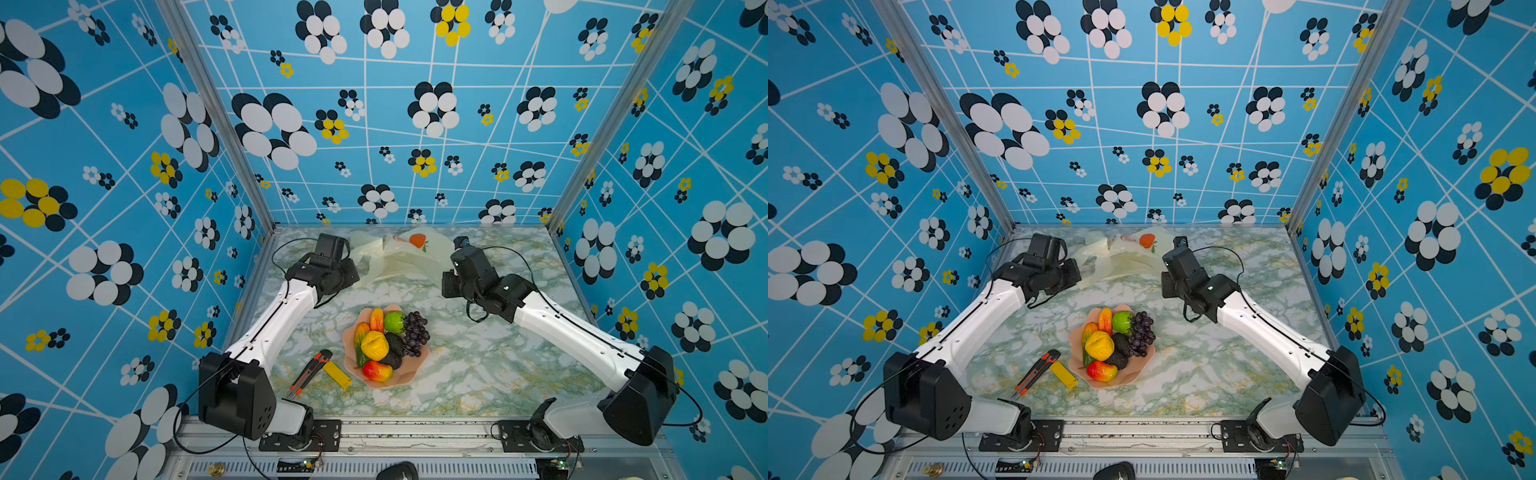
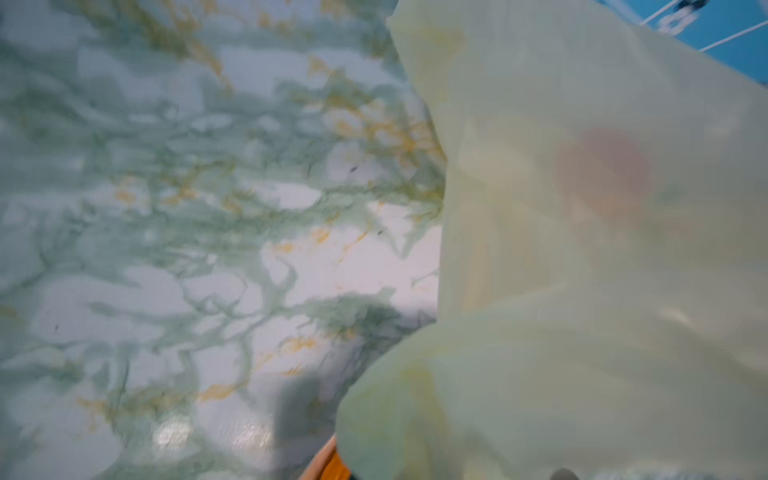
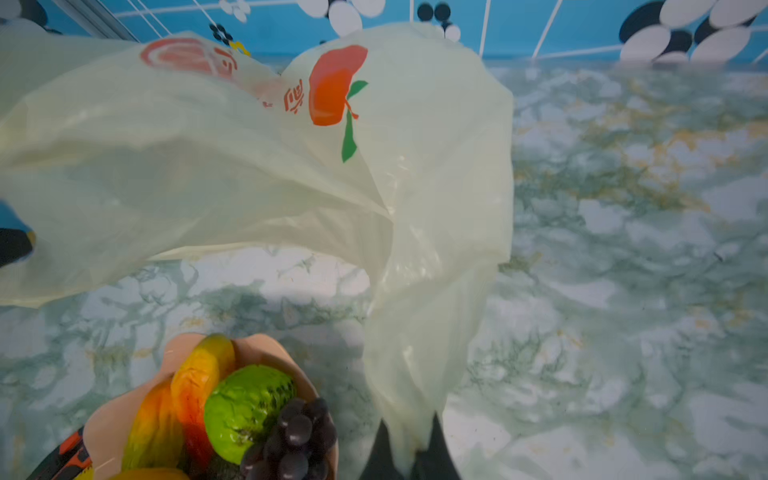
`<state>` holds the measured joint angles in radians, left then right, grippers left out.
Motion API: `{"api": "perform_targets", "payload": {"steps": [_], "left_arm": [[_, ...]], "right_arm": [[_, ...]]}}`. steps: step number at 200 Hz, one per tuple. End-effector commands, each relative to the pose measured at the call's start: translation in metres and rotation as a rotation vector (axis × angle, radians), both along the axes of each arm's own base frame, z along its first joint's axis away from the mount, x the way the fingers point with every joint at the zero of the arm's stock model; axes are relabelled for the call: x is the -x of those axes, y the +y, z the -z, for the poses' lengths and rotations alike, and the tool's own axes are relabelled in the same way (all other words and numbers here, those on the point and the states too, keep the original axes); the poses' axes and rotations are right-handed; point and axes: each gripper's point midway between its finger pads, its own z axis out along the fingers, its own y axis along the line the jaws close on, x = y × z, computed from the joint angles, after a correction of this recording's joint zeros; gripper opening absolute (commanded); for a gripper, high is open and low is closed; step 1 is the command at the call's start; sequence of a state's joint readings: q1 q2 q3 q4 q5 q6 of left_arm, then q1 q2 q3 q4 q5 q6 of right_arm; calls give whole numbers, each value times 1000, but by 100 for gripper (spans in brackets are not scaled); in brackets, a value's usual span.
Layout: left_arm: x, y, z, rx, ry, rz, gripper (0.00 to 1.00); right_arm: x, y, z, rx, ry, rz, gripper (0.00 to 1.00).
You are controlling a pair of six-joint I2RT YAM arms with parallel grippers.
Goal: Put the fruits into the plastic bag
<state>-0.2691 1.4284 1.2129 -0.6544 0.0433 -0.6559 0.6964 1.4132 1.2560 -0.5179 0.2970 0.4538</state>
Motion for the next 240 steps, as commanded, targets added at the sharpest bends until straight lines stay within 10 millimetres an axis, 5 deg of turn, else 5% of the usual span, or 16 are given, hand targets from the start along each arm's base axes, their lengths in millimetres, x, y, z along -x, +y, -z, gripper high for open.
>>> {"api": "perform_targets", "payload": {"steps": [1,29,44,59,72,91,107,116,127,136,144,161,174,189,240], "left_arm": [[-11,-12,-82,111,-180,20,0],[-25,-15,-107,116,-238,22,0],[-46,-19,-130,128,-277,31,0],[-72,-29,-197,152,-416,61,0],[-77,-43,-288,144,-643,110,0],[-31,-64,-421,17,-1069,190,0],[15,-78,-466,-78,-1262,223,0],[24,-82,-455,-143,-1273,232,0],[25,-78,-418,-201,-1232,228,0],[11,-67,-352,-245,-1093,196,0],[2,-52,-288,-229,-943,160,0],[-3,-17,-137,-72,-505,50,0],[6,-1,-57,66,-231,-30,0],[4,5,-39,149,-151,-49,0],[-40,-12,-104,129,-113,50,0]], "right_arm": [[-13,4,-101,-226,-190,25,0],[-34,18,-119,-219,-230,-11,0],[-54,22,-150,-231,-303,-15,0],[-74,24,-220,-229,-457,-32,0],[-71,27,-308,-235,-650,-67,0],[-9,30,-434,-211,-1016,-133,0],[35,36,-472,-133,-1159,-172,0],[41,43,-461,-75,-1123,-200,0],[28,56,-409,15,-971,-227,0],[14,62,-346,72,-838,-220,0],[4,66,-266,99,-722,-215,0],[0,39,-112,35,-399,-104,0],[0,16,-40,-45,-135,-13,0],[-1,16,-33,-68,-98,-18,0],[-57,26,-133,-155,-214,-61,0]]}}
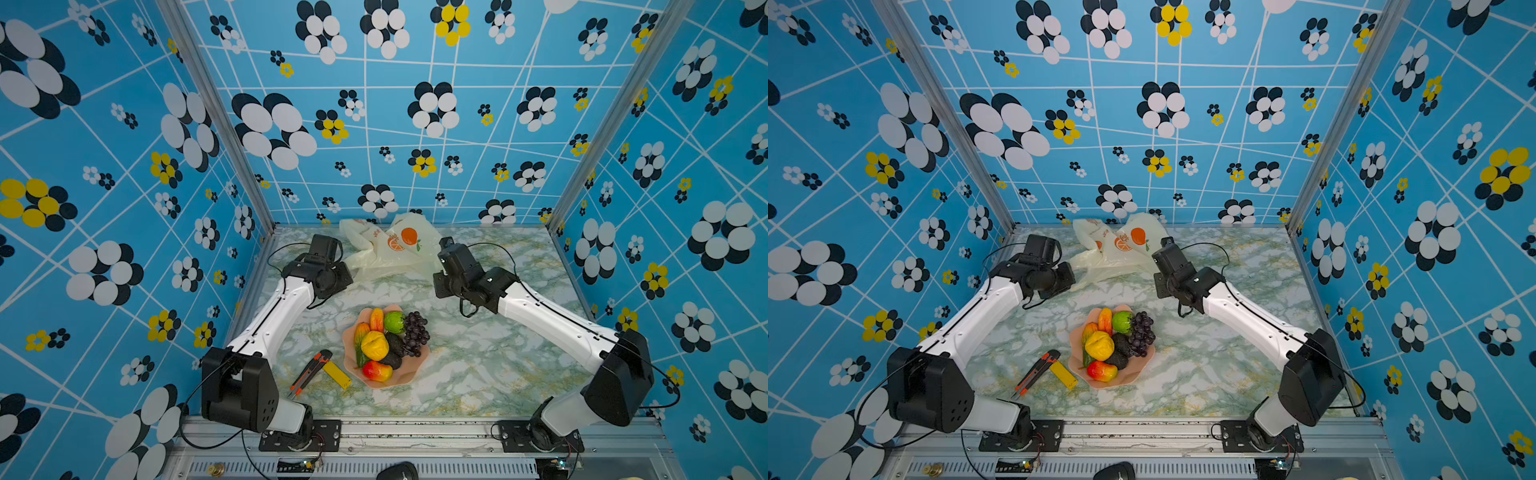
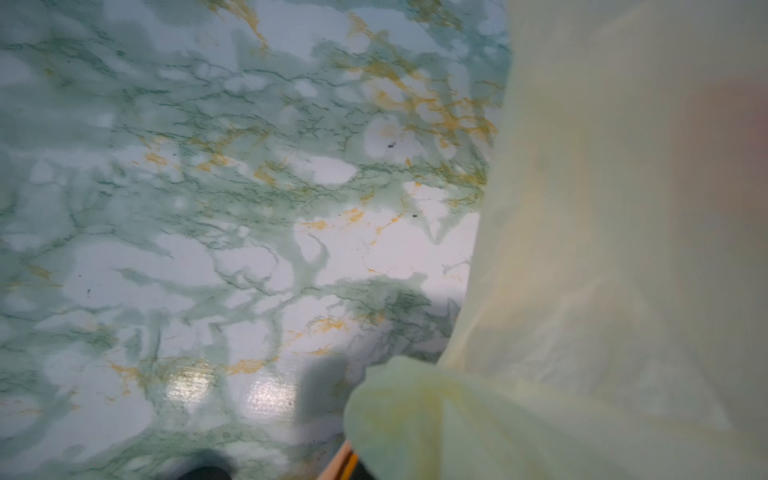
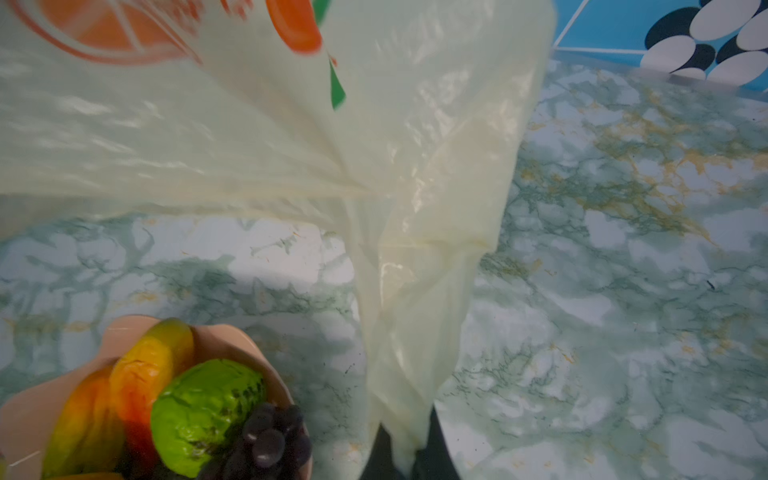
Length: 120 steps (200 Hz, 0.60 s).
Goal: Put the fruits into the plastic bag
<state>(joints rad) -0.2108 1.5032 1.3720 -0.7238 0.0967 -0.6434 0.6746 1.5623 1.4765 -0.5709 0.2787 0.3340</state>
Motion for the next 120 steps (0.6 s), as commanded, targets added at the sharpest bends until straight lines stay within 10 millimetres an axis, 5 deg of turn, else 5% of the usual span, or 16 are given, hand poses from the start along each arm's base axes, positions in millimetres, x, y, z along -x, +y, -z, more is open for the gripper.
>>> {"api": "perform_targets", "payload": {"steps": [1,38,52,53,62,80,102,120], "left_arm": [[-16,-20,-79,88,-108,65,0],[-61,-24,-190,35,-339,71,0],[-82,-39,-246,103,-489,104,0],[-83,-40,-251,111,-503,106,0],[-89,-50,-294,185,-639,128,1],[-81,-65,-379,318,-930,174,2],[-22,-95,-464,285,-1303,329,9],[19,-109,-491,225,-1459,411,2]], "right_arm": [[-23,6,-112,-227,-179,-2,0],[-70,13,-203,-325,-359,-9,0],[-81,15,-261,-347,-491,-31,0],[-76,12,-280,-363,-533,-35,0],[-75,11,-319,-393,-651,-52,0],[-40,-9,-412,-566,-966,-63,0],[10,-16,-466,-676,-1095,-145,0],[64,-12,-484,-645,-1160,-233,0]]}}
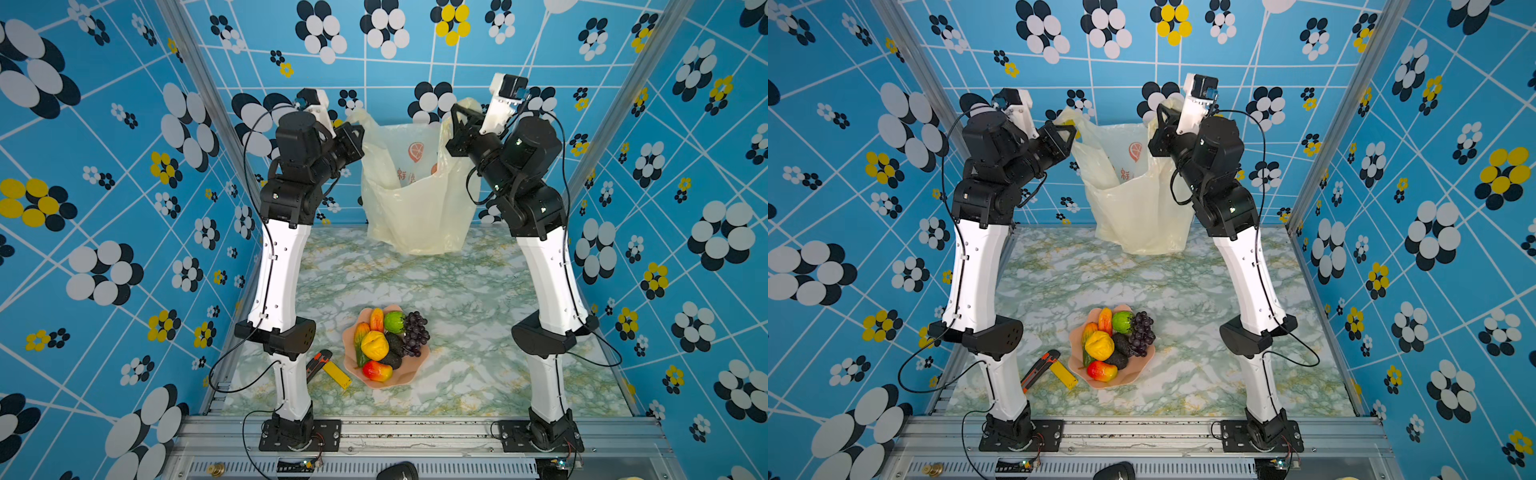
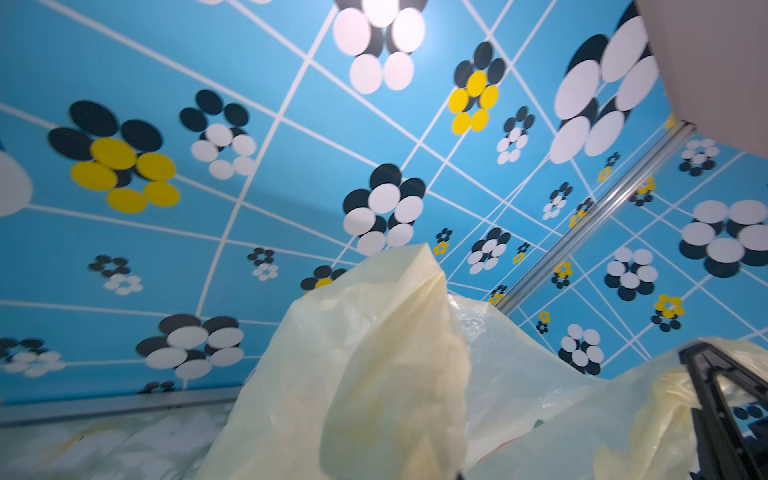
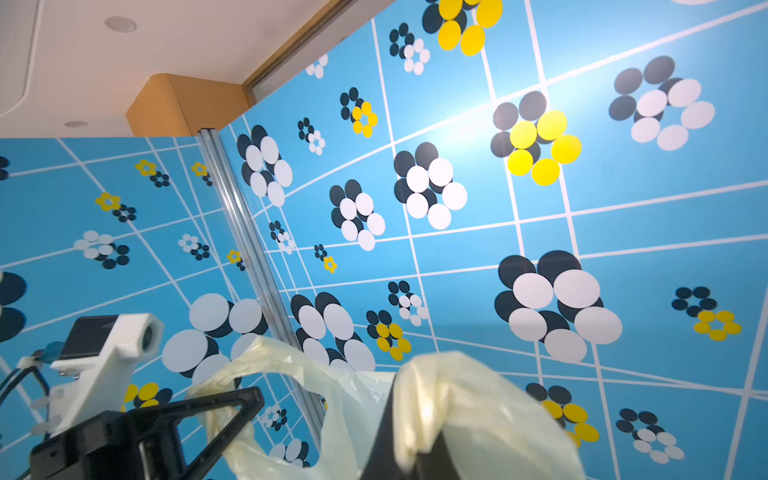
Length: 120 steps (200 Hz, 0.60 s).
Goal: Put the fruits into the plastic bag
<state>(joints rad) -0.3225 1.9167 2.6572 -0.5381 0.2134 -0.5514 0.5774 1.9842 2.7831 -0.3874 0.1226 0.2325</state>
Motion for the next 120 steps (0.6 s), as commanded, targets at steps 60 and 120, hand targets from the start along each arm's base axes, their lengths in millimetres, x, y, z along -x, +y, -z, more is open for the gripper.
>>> {"api": "perform_targets", "payload": {"steps": [60,120], "left_arm": [[38,8,223,-283,511,-106,0],[67,44,397,-176,1057,-64,0]], "right_arm": [[67,30,248,421,534,-81,0],[45,12,368,284,896,-28,0]]}}
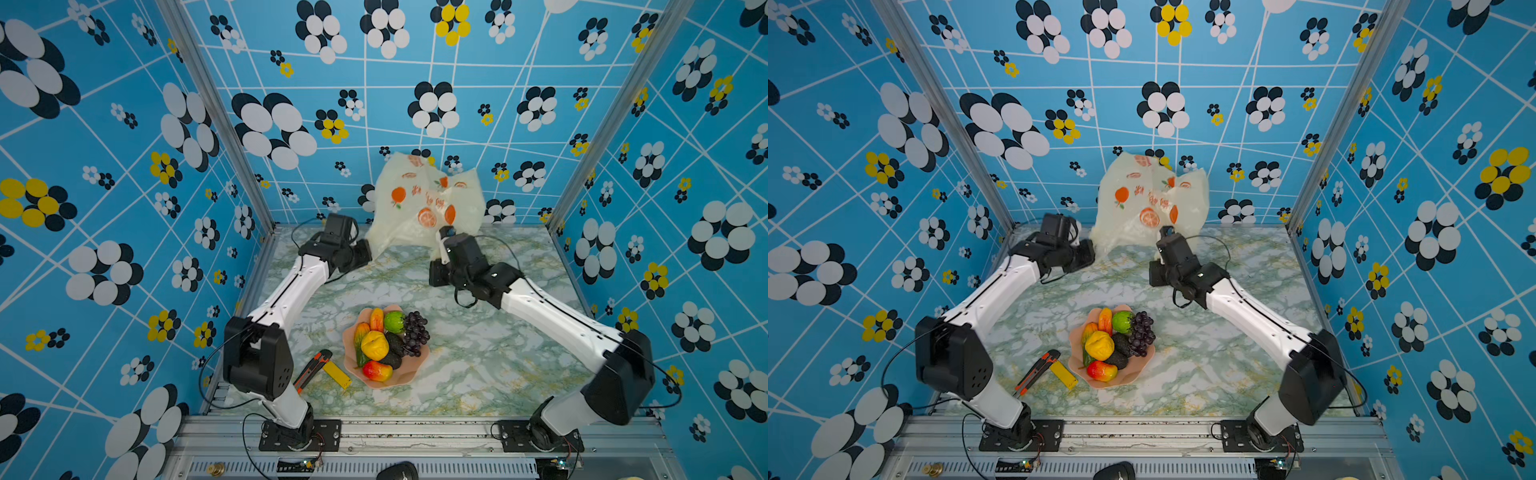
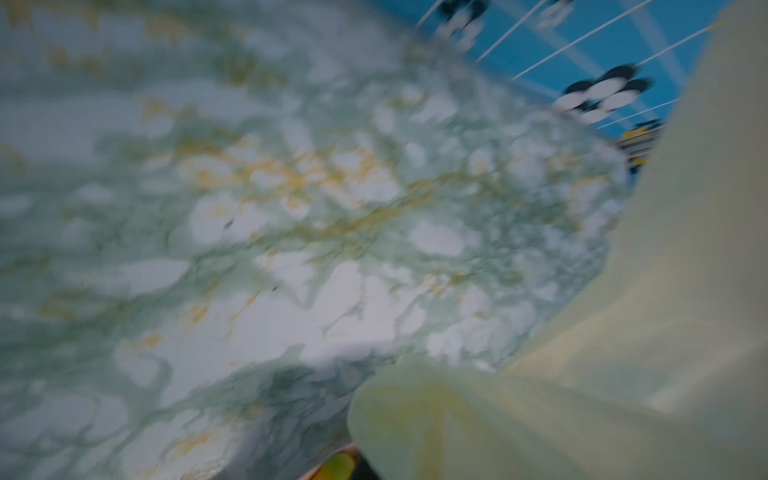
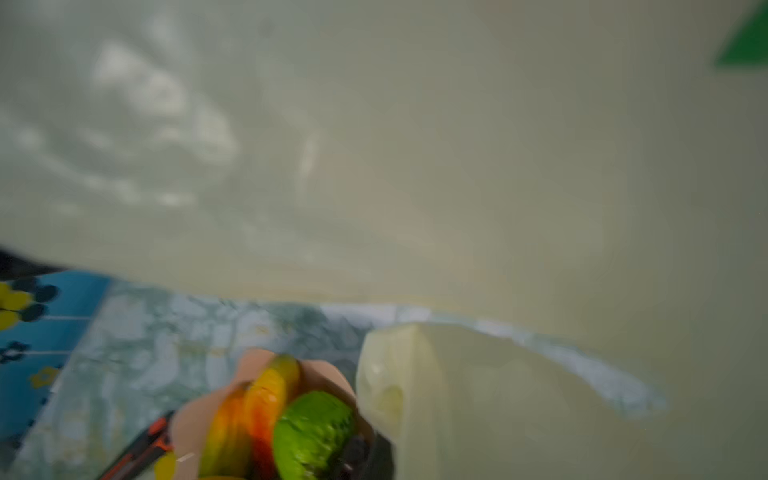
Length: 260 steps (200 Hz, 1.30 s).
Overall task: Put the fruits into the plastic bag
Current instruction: 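Raise and shake the bag open with both grippers, then lower it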
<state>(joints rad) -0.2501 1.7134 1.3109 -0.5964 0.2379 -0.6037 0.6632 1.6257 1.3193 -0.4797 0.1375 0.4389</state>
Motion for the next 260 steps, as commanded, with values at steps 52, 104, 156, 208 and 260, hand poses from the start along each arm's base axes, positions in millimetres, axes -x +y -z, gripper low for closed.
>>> {"api": "perform_targets", "payload": {"steps": [52,104,156,208,260], "left_arm": [[-29,-14,-156,108,-257,-8,1],[-59,-13,-390,143,-831,-35,2],[32,-47,-495,-14,-1295,123,2],[7,15,-81,-58,-242,-72,0],[6,27,-43,1,-90,-101,12]], "right_arm": [[-59,10,-184,-282,-333,31,0],[-57,-14,-451,-469,-939,-6,0],[36,-11,-486,-421,-1069,-157,0],[19,-63,-13,-90,18,184,0],[-9,-50,-51,-131,-41,141,0]]}}
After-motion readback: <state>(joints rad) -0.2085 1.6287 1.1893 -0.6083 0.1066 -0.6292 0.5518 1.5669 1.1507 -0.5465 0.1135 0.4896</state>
